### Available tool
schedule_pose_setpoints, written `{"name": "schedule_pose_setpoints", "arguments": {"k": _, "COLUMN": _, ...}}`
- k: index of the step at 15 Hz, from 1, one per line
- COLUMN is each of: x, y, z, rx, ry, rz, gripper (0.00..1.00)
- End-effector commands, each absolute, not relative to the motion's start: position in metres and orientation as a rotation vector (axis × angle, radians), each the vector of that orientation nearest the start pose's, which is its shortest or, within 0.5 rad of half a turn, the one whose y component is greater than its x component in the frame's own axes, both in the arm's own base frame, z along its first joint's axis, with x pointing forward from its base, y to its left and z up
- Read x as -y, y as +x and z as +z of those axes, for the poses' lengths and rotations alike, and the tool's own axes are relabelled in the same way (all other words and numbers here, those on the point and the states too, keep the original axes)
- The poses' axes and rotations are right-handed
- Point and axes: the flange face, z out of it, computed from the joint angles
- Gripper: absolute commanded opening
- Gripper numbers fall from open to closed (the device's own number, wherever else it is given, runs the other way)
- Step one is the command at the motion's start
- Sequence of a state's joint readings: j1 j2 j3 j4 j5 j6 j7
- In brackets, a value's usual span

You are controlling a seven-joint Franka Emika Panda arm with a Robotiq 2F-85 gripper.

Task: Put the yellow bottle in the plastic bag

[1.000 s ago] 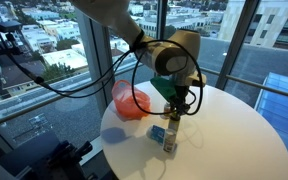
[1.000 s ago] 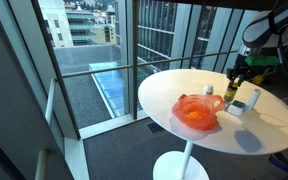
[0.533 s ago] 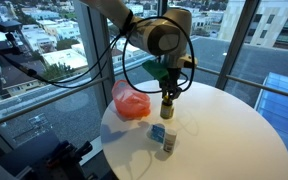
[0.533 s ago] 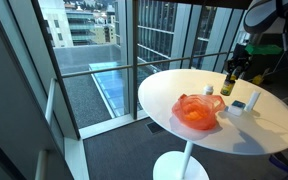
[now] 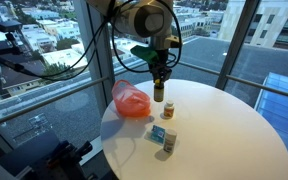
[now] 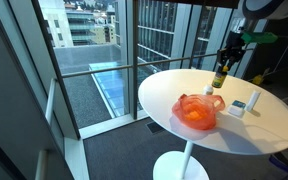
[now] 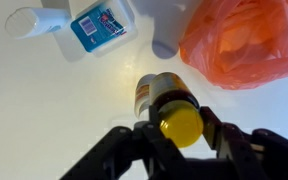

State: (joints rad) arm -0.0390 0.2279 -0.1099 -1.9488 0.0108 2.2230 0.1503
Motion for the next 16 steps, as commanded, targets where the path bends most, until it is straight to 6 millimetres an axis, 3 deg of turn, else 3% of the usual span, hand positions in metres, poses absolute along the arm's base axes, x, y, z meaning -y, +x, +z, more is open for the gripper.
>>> {"name": "schedule_pose_setpoints", "arguments": {"k": 1, "x": 0.075, "y": 0.593, "z": 0.385, "rx": -0.439, "ry": -3.132, "rz": -0.089, "gripper": 0.20}}
{"name": "schedule_pose_setpoints", "arguments": {"k": 3, "x": 0.076, "y": 0.601, "z": 0.377, "rx": -0.443, "ry": -3.122, "rz": -0.091, "gripper": 0.20}}
{"name": "schedule_pose_setpoints", "arguments": {"k": 4, "x": 0.075, "y": 0.601, "z": 0.377, "rx": -0.441, "ry": -3.121, "rz": -0.092, "gripper": 0.45}}
{"name": "schedule_pose_setpoints", "arguments": {"k": 12, "x": 0.075, "y": 0.601, "z": 0.373, "rx": -0.442, "ry": -3.122, "rz": -0.080, "gripper": 0.45}}
{"name": "schedule_pose_setpoints", "arguments": {"k": 13, "x": 0.074, "y": 0.602, "z": 0.373, "rx": -0.436, "ry": -3.125, "rz": -0.082, "gripper": 0.20}}
{"name": "schedule_pose_setpoints", "arguments": {"k": 16, "x": 0.061, "y": 0.607, "z": 0.378, "rx": -0.395, "ry": -3.140, "rz": -0.102, "gripper": 0.20}}
